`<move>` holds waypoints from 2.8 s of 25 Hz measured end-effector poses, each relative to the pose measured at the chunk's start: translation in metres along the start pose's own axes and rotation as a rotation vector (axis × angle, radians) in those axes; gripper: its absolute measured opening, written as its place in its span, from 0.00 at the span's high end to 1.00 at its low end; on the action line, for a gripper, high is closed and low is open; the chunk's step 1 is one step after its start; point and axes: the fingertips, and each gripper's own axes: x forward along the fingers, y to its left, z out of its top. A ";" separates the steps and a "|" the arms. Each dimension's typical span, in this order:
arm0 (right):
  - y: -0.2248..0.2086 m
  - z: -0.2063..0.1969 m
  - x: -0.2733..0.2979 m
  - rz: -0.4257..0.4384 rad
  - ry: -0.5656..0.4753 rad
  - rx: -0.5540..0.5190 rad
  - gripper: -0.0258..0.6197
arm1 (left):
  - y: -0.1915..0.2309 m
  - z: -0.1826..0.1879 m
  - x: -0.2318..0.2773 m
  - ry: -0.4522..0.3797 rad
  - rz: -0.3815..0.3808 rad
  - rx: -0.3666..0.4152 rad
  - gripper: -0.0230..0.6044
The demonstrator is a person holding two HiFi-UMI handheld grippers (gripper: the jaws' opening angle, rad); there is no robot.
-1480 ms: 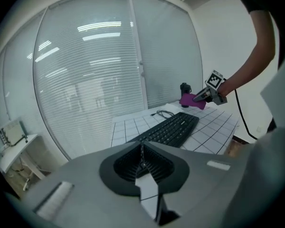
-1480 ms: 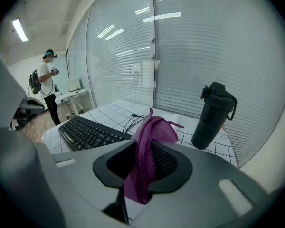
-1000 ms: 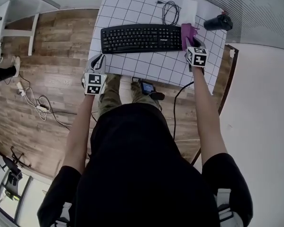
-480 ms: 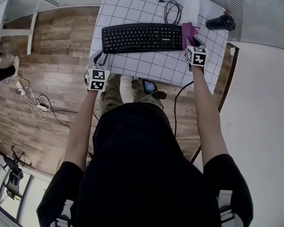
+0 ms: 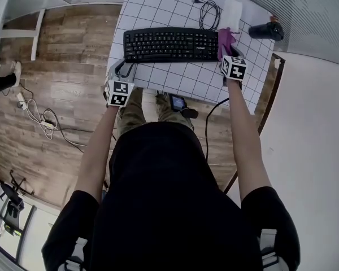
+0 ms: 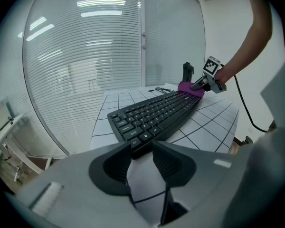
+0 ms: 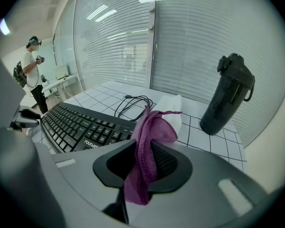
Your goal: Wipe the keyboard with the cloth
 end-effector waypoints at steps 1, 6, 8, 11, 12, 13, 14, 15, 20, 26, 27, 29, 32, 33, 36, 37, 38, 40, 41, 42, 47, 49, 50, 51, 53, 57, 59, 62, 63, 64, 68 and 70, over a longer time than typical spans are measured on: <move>0.001 0.000 0.000 0.001 0.001 0.011 0.80 | 0.000 0.000 0.000 -0.002 -0.001 0.000 0.76; 0.011 0.003 0.001 0.029 -0.007 0.036 0.80 | 0.001 -0.001 0.000 0.001 -0.001 0.011 0.75; 0.018 0.004 0.002 0.040 -0.012 0.033 0.80 | 0.000 0.000 0.000 -0.004 -0.004 0.010 0.74; 0.024 0.005 0.004 0.050 -0.017 0.036 0.80 | -0.001 0.000 0.001 -0.012 -0.008 0.000 0.73; 0.026 0.005 0.004 0.052 -0.018 0.036 0.80 | -0.001 0.000 0.001 -0.013 -0.009 -0.002 0.73; 0.028 0.005 0.005 0.055 -0.019 0.035 0.80 | -0.001 0.000 0.001 -0.014 -0.009 -0.003 0.73; 0.029 0.006 0.005 0.058 -0.019 0.033 0.80 | 0.000 0.000 0.001 -0.013 -0.008 -0.002 0.73; 0.031 0.006 0.005 0.061 -0.020 0.032 0.80 | 0.000 -0.001 0.001 -0.013 -0.008 -0.001 0.73; 0.040 0.008 0.006 0.079 -0.022 0.020 0.80 | 0.000 -0.001 0.001 -0.021 -0.002 -0.015 0.73; 0.062 0.013 0.007 0.119 -0.027 -0.010 0.80 | 0.000 -0.001 -0.001 -0.023 -0.003 -0.013 0.73; 0.066 0.014 0.007 0.125 -0.027 -0.015 0.80 | 0.000 -0.001 -0.001 -0.022 -0.005 -0.013 0.73; 0.071 0.015 0.008 0.129 -0.028 -0.019 0.80 | 0.000 -0.001 0.000 -0.023 -0.008 -0.016 0.73; 0.075 0.017 0.009 0.130 -0.033 -0.014 0.80 | -0.002 -0.001 0.000 -0.025 -0.014 -0.022 0.73; 0.077 0.017 0.009 0.132 -0.034 -0.015 0.80 | -0.002 -0.002 0.000 -0.025 -0.014 -0.024 0.73; 0.081 0.018 0.010 0.138 -0.035 -0.019 0.80 | -0.001 -0.002 0.000 -0.028 -0.013 -0.030 0.72; 0.082 0.019 0.010 0.139 -0.035 -0.020 0.80 | -0.001 -0.002 0.000 -0.029 -0.013 -0.032 0.72; 0.084 0.019 0.010 0.139 -0.035 -0.021 0.80 | -0.001 -0.002 0.000 -0.029 -0.013 -0.032 0.72; 0.086 0.019 0.010 0.140 -0.035 -0.024 0.80 | -0.001 -0.002 0.000 -0.030 -0.013 -0.031 0.72; 0.087 0.019 0.011 0.140 -0.035 -0.024 0.80 | -0.001 -0.003 0.000 -0.030 -0.014 -0.031 0.72; 0.087 0.019 0.011 0.139 -0.035 -0.022 0.80 | -0.001 -0.003 0.000 -0.031 -0.014 -0.031 0.72; 0.088 0.021 0.011 0.140 -0.036 -0.014 0.80 | -0.001 -0.001 0.000 -0.041 -0.018 -0.031 0.72; 0.091 0.021 0.011 0.146 -0.036 -0.012 0.80 | 0.000 -0.002 0.000 -0.042 -0.017 -0.032 0.72; 0.094 0.021 0.011 0.151 -0.037 -0.011 0.80 | 0.000 -0.002 0.000 -0.042 -0.016 -0.033 0.72; 0.096 0.022 0.011 0.157 -0.038 -0.011 0.80 | 0.000 -0.002 0.000 -0.044 -0.016 -0.034 0.72; 0.102 0.023 0.013 0.168 -0.039 -0.012 0.80 | 0.000 -0.002 0.001 -0.046 -0.015 -0.033 0.72; 0.114 0.027 0.015 0.190 -0.045 -0.013 0.80 | 0.000 -0.002 0.000 -0.050 -0.017 -0.035 0.72; 0.120 0.027 0.014 0.201 -0.045 -0.017 0.80 | -0.001 -0.002 0.000 -0.050 -0.019 -0.035 0.72; 0.127 0.029 0.015 0.207 -0.046 -0.021 0.80 | 0.000 -0.002 0.000 -0.053 -0.019 -0.034 0.72; 0.128 0.030 0.016 0.206 -0.047 -0.019 0.80 | 0.000 -0.002 0.000 -0.054 -0.018 -0.034 0.72; 0.128 0.030 0.016 0.205 -0.046 -0.017 0.80 | 0.000 -0.002 0.001 -0.055 -0.018 -0.035 0.72; 0.130 0.029 0.016 0.205 -0.044 -0.011 0.80 | 0.000 -0.003 0.001 -0.064 -0.018 -0.040 0.72; 0.132 0.030 0.016 0.207 -0.046 -0.012 0.80 | 0.000 -0.002 0.001 -0.067 -0.019 -0.041 0.72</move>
